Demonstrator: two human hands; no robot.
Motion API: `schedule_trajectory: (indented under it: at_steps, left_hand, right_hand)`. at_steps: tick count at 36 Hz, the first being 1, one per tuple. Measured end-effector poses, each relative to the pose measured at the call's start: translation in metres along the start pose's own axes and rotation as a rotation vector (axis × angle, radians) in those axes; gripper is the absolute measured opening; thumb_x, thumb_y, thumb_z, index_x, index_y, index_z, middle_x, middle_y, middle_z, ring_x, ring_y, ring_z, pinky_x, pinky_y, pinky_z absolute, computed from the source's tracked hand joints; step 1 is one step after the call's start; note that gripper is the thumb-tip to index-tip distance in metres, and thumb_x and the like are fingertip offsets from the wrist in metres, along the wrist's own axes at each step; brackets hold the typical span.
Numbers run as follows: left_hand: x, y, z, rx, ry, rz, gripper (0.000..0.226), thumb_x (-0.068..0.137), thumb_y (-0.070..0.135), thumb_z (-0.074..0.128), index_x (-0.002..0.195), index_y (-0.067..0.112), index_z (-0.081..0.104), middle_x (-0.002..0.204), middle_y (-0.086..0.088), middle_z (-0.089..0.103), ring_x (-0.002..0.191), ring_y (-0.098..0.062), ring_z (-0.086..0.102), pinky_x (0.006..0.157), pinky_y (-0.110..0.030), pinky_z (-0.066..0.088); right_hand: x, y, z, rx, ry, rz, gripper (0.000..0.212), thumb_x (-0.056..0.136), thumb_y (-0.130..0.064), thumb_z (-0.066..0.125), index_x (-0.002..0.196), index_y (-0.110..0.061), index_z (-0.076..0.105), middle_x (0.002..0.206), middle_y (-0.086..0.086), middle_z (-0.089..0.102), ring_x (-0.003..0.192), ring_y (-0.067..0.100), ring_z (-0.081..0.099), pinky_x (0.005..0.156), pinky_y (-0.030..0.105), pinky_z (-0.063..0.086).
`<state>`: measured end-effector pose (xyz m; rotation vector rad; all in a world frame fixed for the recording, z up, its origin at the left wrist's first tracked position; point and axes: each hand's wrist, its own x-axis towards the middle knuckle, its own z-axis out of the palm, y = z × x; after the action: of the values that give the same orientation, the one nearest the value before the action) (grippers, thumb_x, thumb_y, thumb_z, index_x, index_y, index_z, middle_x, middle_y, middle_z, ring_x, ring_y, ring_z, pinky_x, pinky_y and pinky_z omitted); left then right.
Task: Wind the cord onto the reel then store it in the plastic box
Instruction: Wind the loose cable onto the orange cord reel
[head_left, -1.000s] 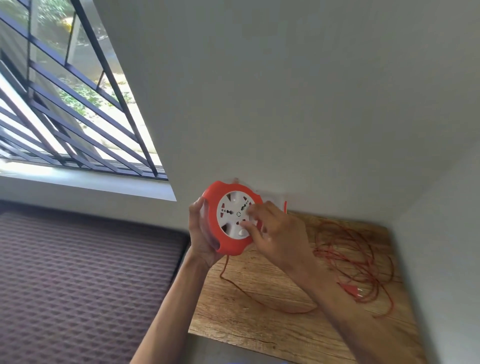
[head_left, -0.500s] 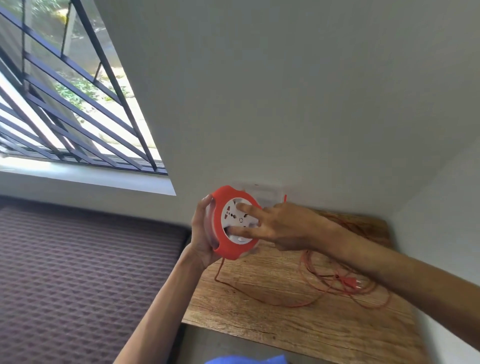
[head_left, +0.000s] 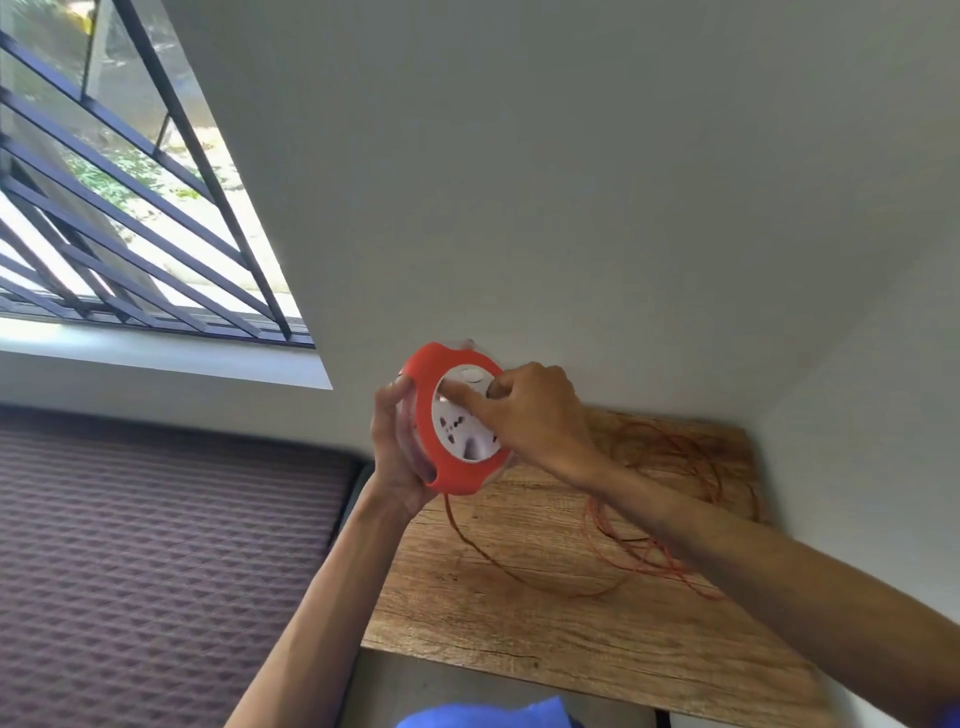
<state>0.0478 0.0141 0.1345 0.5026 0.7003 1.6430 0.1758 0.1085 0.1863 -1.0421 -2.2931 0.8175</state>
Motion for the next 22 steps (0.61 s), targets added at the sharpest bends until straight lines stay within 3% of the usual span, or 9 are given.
schedule_trajectory:
  at_steps: [2, 4, 7, 10, 12, 14, 18, 20, 22]
  left_hand:
    - [0.0, 0.001, 0.001, 0.023, 0.044, 0.021, 0.09, 0.078, 0.074, 0.075, 0.14, 0.008, 0.068, 0.124, -0.021, 0.075, 0.111, -0.037, 0.072, 0.091, -0.05, 0.064]
    - [-0.001, 0.002, 0.002, 0.037, 0.054, 0.027, 0.09, 0.075, 0.074, 0.077, 0.138, 0.01, 0.07, 0.123, -0.019, 0.075, 0.11, -0.035, 0.074, 0.089, -0.049, 0.065]
    - [-0.002, 0.004, -0.001, 0.054, 0.078, 0.033, 0.103, 0.08, 0.072, 0.072, 0.155, 0.003, 0.053, 0.127, -0.021, 0.07, 0.112, -0.037, 0.069, 0.089, -0.05, 0.061]
    - [-0.003, 0.003, -0.01, 0.025, 0.08, 0.04, 0.094, 0.093, 0.067, 0.049, 0.159, 0.001, 0.044, 0.129, -0.02, 0.068, 0.112, -0.036, 0.069, 0.087, -0.049, 0.062]
    - [-0.004, 0.004, -0.015, -0.009, 0.06, 0.025, 0.083, 0.098, 0.065, 0.04, 0.153, 0.006, 0.054, 0.129, -0.019, 0.07, 0.112, -0.035, 0.07, 0.087, -0.047, 0.064]
    - [-0.005, 0.003, -0.017, -0.037, 0.033, 0.012, 0.077, 0.097, 0.066, 0.042, 0.148, 0.01, 0.061, 0.13, -0.019, 0.07, 0.114, -0.035, 0.07, 0.09, -0.047, 0.063]
    - [-0.006, 0.0, -0.018, -0.059, 0.018, -0.037, 0.084, 0.088, 0.071, 0.06, 0.145, 0.01, 0.065, 0.128, -0.022, 0.071, 0.112, -0.037, 0.072, 0.09, -0.05, 0.063]
    - [-0.008, -0.003, -0.019, -0.057, 0.018, -0.067, 0.081, 0.085, 0.072, 0.065, 0.138, 0.012, 0.073, 0.124, -0.021, 0.076, 0.109, -0.036, 0.076, 0.086, -0.05, 0.066]
    - [-0.008, -0.007, -0.021, -0.051, 0.029, -0.089, 0.078, 0.081, 0.075, 0.071, 0.13, 0.014, 0.079, 0.12, -0.019, 0.079, 0.106, -0.034, 0.079, 0.084, -0.049, 0.067]
  right_hand:
    - [0.001, 0.004, 0.001, 0.042, -0.01, 0.072, 0.078, 0.087, -0.082, 0.06, 0.056, -0.012, 0.07, 0.049, -0.001, 0.067, 0.039, 0.008, 0.06, 0.046, 0.026, 0.048]
    - [-0.003, 0.01, 0.005, 0.119, -0.011, 0.111, 0.077, 0.096, -0.075, 0.054, 0.053, -0.014, 0.071, 0.048, -0.004, 0.068, 0.04, 0.008, 0.062, 0.052, 0.022, 0.053]
    - [-0.012, 0.019, 0.011, 0.224, -0.1, 0.067, 0.071, 0.107, -0.06, 0.049, 0.06, -0.016, 0.078, 0.052, -0.002, 0.071, 0.048, 0.009, 0.071, 0.069, 0.022, 0.06]
    - [-0.021, 0.025, 0.007, 0.169, -0.162, -0.165, 0.054, 0.109, -0.05, 0.055, 0.073, -0.019, 0.08, 0.059, -0.003, 0.074, 0.053, 0.005, 0.07, 0.063, 0.012, 0.05]
    - [-0.026, 0.028, 0.002, -0.041, -0.073, -0.435, 0.037, 0.106, -0.043, 0.059, 0.091, -0.017, 0.081, 0.077, -0.005, 0.077, 0.061, 0.007, 0.069, 0.053, 0.021, 0.052]
    - [-0.027, 0.035, -0.003, -0.242, 0.0, -0.716, 0.025, 0.103, -0.036, 0.063, 0.111, -0.018, 0.078, 0.099, -0.001, 0.077, 0.075, 0.014, 0.072, 0.054, 0.026, 0.056]
    - [-0.019, 0.043, -0.01, -0.539, -0.076, -0.966, 0.051, 0.099, -0.028, 0.072, 0.147, -0.025, 0.057, 0.14, 0.015, 0.06, 0.104, 0.029, 0.071, 0.068, 0.034, 0.062]
    - [-0.014, 0.043, -0.013, -0.625, -0.079, -0.996, 0.067, 0.094, -0.033, 0.078, 0.154, -0.028, 0.048, 0.146, 0.019, 0.052, 0.104, 0.034, 0.071, 0.069, 0.039, 0.064]
    - [-0.009, 0.04, -0.016, -0.679, -0.074, -1.002, 0.069, 0.094, -0.039, 0.075, 0.156, -0.03, 0.045, 0.144, 0.02, 0.051, 0.094, 0.032, 0.073, 0.063, 0.039, 0.063]
